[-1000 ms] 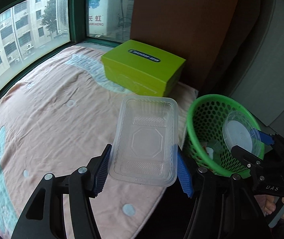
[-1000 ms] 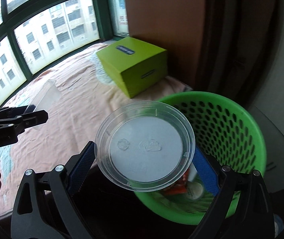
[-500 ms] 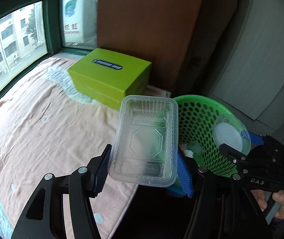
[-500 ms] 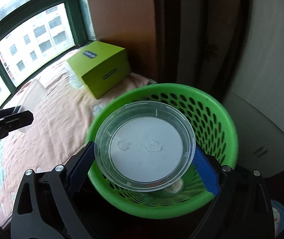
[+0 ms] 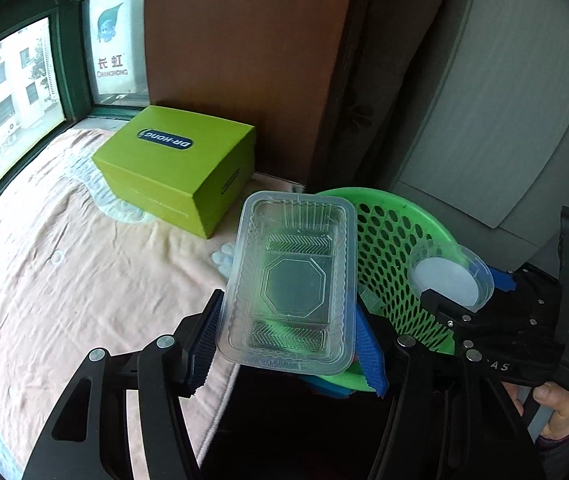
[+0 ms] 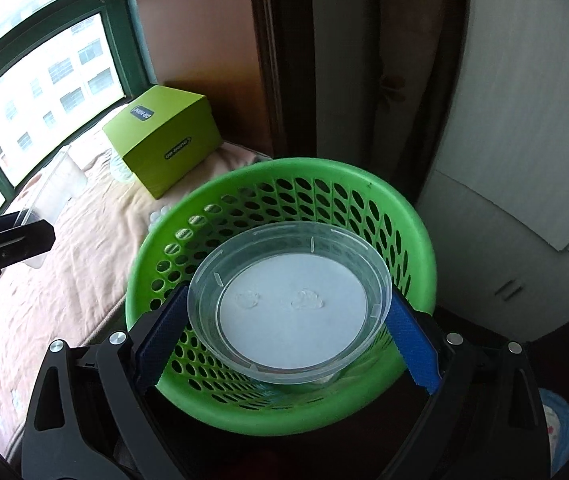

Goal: Collect trash
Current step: 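Open both grippers to drop the tray and round lid into the wastebasket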

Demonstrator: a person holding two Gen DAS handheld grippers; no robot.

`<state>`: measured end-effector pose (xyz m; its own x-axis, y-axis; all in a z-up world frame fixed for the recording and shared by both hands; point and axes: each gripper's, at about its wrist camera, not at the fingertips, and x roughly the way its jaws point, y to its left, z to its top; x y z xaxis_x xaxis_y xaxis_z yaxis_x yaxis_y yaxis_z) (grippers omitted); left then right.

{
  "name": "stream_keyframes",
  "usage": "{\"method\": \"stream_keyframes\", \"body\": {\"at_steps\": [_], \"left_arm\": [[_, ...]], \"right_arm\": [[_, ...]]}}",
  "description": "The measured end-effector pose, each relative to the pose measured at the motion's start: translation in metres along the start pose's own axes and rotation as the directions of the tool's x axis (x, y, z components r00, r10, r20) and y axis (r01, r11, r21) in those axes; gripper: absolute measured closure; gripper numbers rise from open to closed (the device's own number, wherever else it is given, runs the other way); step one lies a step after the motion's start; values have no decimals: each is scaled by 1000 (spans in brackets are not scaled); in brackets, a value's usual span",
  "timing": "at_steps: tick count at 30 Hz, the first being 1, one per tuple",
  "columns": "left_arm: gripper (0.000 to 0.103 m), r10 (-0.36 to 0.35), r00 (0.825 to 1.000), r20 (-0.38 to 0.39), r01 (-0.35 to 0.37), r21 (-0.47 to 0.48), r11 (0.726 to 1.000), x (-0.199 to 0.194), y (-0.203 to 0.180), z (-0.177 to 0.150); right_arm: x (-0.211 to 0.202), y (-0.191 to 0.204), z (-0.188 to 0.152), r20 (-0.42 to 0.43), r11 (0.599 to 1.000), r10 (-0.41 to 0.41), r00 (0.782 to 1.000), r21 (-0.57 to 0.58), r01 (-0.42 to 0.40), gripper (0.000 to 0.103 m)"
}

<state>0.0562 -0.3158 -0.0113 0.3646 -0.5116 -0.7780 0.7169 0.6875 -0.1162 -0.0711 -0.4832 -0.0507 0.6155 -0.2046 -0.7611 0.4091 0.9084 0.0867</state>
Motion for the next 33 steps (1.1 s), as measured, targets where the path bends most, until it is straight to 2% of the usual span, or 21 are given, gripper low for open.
{"method": "stream_keyframes", "body": {"at_steps": [33], "left_arm": [[45, -77, 993, -88, 80, 38, 996, 50, -49, 11]], "right_arm": [[-35, -37, -17, 57, 995, -19, 998, 103, 13, 9]]}}
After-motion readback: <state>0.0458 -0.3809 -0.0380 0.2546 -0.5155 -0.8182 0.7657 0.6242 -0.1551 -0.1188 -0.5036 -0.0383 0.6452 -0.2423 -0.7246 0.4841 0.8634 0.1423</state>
